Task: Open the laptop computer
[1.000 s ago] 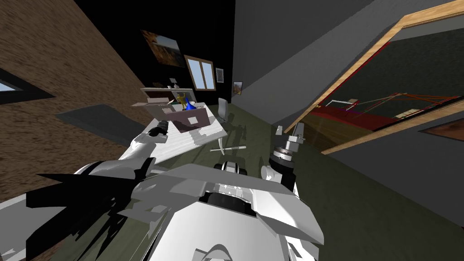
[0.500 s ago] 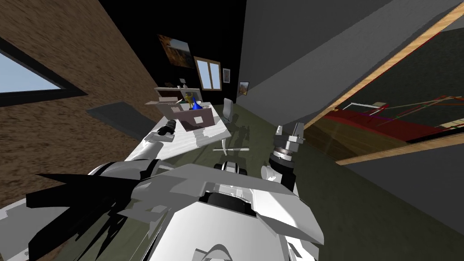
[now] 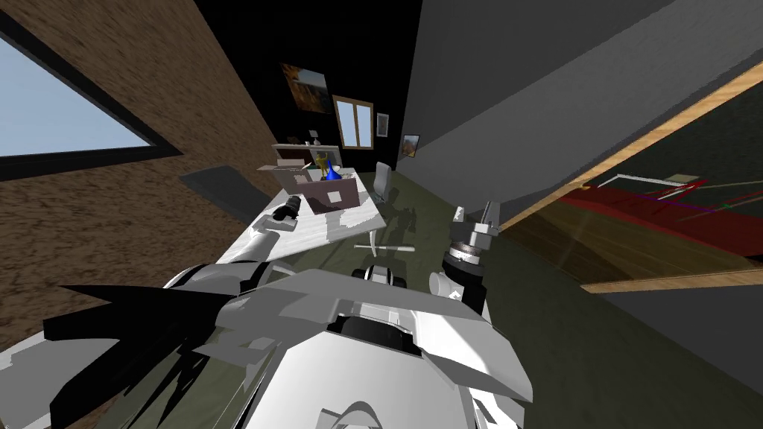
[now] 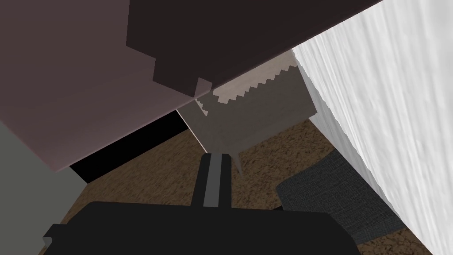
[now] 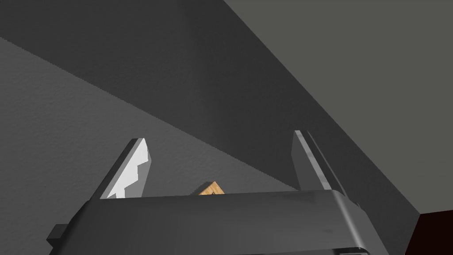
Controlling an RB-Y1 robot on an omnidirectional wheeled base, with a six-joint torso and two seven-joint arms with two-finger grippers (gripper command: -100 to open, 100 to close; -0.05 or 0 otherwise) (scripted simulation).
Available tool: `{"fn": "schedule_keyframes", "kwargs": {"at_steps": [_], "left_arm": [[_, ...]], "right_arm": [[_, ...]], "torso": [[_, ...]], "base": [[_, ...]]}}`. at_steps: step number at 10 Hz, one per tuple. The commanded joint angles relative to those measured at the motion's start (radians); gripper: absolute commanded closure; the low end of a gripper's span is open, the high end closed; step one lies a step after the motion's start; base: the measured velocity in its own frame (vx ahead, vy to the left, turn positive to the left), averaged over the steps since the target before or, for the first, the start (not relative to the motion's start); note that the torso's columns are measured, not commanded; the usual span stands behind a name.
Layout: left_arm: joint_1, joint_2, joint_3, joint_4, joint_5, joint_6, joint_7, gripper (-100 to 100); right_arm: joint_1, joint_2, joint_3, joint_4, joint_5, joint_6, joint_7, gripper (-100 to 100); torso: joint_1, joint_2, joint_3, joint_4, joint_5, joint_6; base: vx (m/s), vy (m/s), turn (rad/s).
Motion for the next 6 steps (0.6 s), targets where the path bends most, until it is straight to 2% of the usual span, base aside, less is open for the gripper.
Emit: {"fn": "schedule_keyframes", "kwargs": {"at_steps": [1,2,3,4,5,6], "left_arm": [[-0.009,-0.056,-0.046,-0.078,-0.018,0.057,-0.011,100],[-0.009,-0.061,-0.047,-0.109,-0.018,0.066,-0.011,100],[-0.009,-0.061,-0.047,-0.153,-0.018,0.066,-0.011,100],[-0.021,-0.107,-0.092,-0.180,-0.038,0.105,-0.022,100],[-0.021,-0.122,-0.094,-0.188,-0.038,0.107,-0.022,100],[-0.021,-0.122,-0.094,-0.209,-0.038,0.122,-0.022,100]], "right_arm": [[0.000,0.000,0.000,0.000,0.000,0.000,0.000,0],[0.000,0.000,0.000,0.000,0.000,0.000,0.000,0],[0.000,0.000,0.000,0.000,0.000,0.000,0.000,0],[0.000,0.000,0.000,0.000,0.000,0.000,0.000,0],[0.000,0.000,0.000,0.000,0.000,0.000,0.000,0],[0.000,0.000,0.000,0.000,0.000,0.000,0.000,0]], "torso": [[0.001,-0.001,-0.001,0.000,0.000,0.000],[0.004,-0.006,-0.003,-0.002,0.001,-0.002],[0.003,-0.006,-0.004,-0.002,0.001,0.000],[0.001,-0.003,-0.002,-0.001,0.000,0.001],[0.002,-0.004,-0.003,-0.001,0.001,-0.001],[0.001,-0.003,-0.002,-0.001,0.000,0.000]], "base": [[0.068,0.041,0.408],[0.088,0.035,0.360],[0.048,0.013,0.089],[0.096,0.039,0.379],[0.093,0.027,0.381],[0.037,0.002,0.066]]}}
